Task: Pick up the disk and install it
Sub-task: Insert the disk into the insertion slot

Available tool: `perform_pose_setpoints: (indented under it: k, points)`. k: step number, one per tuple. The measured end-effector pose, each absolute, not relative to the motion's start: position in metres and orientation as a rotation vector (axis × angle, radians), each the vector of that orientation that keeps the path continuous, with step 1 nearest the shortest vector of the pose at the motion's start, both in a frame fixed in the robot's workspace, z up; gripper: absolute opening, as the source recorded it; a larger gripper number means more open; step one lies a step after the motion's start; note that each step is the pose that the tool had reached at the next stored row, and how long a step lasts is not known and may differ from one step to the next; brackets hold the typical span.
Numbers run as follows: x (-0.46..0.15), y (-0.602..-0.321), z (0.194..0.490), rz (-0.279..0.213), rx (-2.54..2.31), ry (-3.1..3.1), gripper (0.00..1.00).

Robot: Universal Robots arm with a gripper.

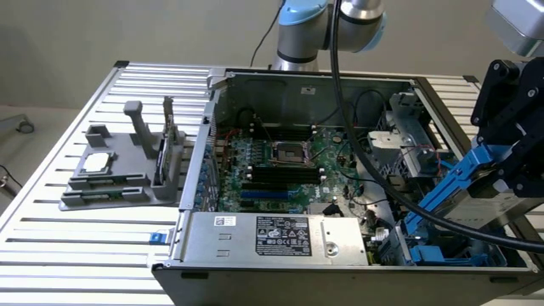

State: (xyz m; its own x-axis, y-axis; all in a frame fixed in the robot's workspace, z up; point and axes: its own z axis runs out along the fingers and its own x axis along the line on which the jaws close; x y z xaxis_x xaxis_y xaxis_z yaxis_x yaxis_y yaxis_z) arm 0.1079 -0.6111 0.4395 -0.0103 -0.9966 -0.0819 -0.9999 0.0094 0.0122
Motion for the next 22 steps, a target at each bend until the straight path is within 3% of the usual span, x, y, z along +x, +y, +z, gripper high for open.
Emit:
perform_pose_setpoints:
  k: [22]
  points:
    - [0.109, -0.622, 0.425, 0.12, -2.177, 2.199, 0.33]
